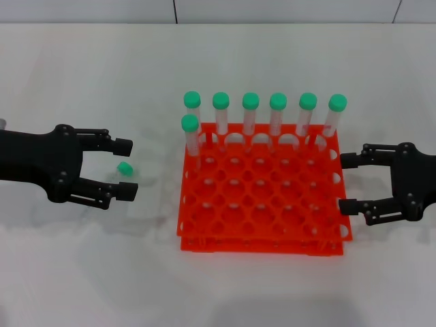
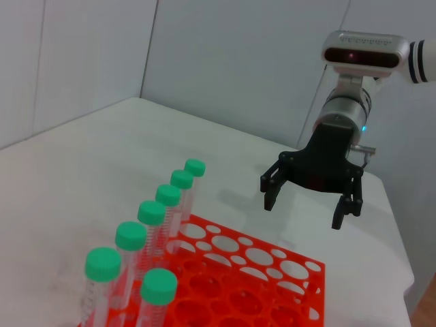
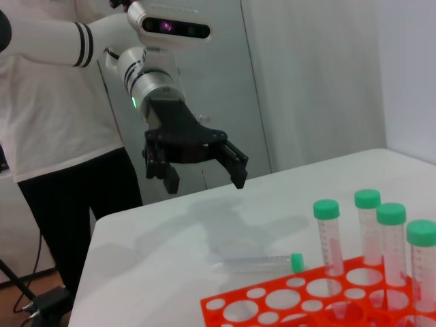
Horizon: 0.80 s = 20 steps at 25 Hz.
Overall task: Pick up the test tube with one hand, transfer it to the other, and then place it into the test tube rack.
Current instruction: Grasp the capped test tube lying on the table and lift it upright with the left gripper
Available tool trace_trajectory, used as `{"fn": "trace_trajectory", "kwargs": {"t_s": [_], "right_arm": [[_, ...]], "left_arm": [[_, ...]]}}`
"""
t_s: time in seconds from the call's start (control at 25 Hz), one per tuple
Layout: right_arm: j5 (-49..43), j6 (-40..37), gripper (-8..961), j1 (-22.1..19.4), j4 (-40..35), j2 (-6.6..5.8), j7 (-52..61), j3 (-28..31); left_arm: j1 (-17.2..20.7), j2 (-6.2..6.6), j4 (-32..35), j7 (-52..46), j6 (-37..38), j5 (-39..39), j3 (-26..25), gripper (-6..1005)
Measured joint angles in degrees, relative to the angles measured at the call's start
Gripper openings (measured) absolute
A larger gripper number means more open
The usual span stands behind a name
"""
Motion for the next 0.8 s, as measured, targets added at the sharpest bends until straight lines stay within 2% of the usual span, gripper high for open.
{"fn": "trace_trajectory", "kwargs": {"t_s": [0.28,0.8], "right_arm": [[-0.03,0.15,841,-1.03,-0.01,-0.89,-0.32,0.61],[-0.02,2.19,841,-1.61,0.20,-0.76,-0.60,0.67]], "left_arm": [[0.04,-0.02,0.00,-0.01,0.32,0.00,0.07,866],[-0.04,-0.06,0.00,-0.22,0.68,-0.40,0.06,843]]}}
